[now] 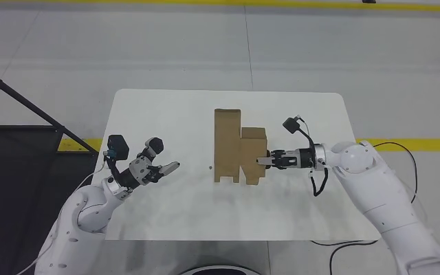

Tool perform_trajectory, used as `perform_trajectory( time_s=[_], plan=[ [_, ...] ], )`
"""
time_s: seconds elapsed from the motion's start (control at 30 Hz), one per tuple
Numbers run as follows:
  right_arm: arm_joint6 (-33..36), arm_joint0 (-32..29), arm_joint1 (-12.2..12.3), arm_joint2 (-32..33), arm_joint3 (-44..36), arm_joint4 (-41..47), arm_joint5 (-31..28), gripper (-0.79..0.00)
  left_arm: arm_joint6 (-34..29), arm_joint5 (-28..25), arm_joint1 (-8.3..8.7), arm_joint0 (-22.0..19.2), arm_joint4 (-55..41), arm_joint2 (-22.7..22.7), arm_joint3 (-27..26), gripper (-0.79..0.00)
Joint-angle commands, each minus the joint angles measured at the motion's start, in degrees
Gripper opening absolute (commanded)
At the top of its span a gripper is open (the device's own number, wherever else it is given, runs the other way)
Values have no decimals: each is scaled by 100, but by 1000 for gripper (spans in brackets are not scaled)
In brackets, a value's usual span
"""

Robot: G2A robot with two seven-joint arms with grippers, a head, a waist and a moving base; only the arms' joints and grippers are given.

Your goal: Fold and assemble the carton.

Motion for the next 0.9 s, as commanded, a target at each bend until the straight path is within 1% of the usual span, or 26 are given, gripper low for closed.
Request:
perform_trajectory(
  time_s=[0.0,0.1,0.23,0.87],
  plan=[
    [0,0,0,0,0,0,0,-785,0,0,0,0,0,0,0,0],
    [-38,-17,0,2,-8,-8,17,-785,0,0,0,0,0,0,0,0],
    [-216,-159,26,70,-259,-199,159,-785,0,0,0,0,0,0,0,0],
    [-131,-466,122,409,-760,-157,213,-785,0,0,0,0,0,0,0,0]
  ],
)
